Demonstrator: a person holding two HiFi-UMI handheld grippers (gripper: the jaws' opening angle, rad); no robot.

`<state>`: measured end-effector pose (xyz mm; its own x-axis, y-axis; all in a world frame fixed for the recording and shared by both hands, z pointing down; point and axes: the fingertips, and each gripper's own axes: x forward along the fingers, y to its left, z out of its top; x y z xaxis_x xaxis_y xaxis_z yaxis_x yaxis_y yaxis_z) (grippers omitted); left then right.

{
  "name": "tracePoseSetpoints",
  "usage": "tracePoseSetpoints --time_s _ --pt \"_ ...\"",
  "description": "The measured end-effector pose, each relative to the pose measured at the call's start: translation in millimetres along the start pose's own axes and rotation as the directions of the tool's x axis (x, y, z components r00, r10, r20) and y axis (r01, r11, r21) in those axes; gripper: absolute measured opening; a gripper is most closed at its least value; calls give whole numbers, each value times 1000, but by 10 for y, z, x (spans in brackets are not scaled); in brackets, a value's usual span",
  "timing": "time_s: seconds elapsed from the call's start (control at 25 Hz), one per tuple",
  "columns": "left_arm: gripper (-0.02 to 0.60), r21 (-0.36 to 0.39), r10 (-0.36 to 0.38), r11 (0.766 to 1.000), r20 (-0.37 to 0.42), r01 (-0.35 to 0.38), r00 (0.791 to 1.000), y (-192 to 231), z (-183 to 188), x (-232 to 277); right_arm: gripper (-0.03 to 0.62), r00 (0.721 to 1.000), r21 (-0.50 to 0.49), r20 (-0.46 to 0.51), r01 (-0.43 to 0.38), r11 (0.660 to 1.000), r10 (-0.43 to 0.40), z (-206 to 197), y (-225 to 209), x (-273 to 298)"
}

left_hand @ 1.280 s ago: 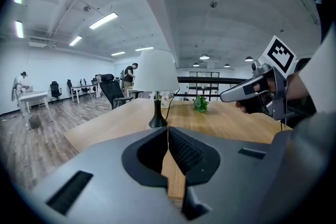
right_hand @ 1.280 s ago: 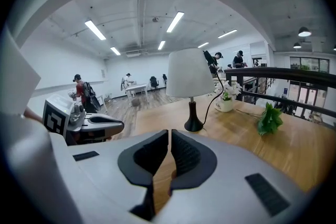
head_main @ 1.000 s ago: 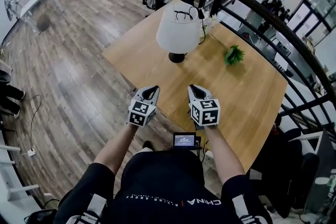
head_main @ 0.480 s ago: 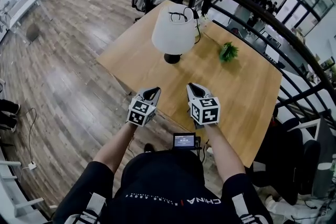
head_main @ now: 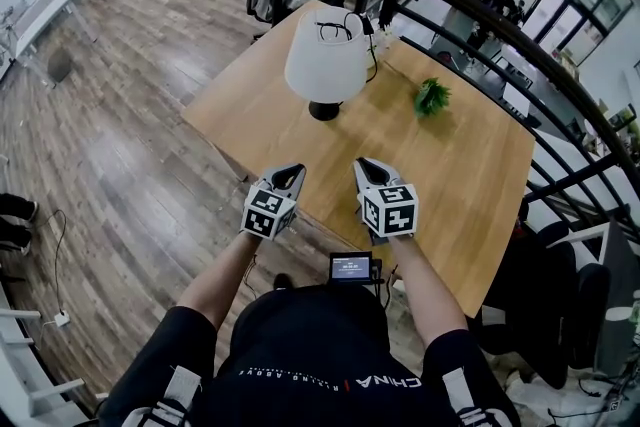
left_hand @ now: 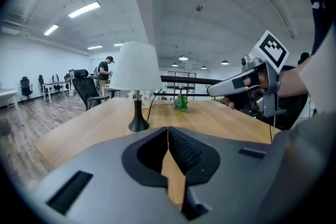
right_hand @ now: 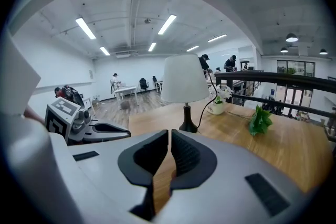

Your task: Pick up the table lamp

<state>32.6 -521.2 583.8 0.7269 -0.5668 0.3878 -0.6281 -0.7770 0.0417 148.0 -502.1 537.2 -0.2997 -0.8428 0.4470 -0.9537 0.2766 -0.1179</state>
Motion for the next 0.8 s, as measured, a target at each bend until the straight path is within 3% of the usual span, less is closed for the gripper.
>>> tracePoseSetpoints --time_s 0.4,0.68,0.72,0.76,0.8 --pt "20 -65 4 998 11 -4 1000 -203 136 232 43 999 -21 -1 -43 999 43 21 -219 -83" --pt "23 -104 118 988 58 -112 991 -23 305 614 43 994 -73 30 -105 992 108 256 -373 112" --pt "46 -115 130 986 62 -123 990 36 311 694 43 993 -70 35 -112 991 114 297 -392 183" --pt "113 -126 137 984 65 -128 988 93 315 786 43 992 -66 40 -117 991 120 340 -418 261" --pt "130 -134 141 982 68 -131 988 156 309 893 43 991 -66 46 -121 990 124 387 -449 348"
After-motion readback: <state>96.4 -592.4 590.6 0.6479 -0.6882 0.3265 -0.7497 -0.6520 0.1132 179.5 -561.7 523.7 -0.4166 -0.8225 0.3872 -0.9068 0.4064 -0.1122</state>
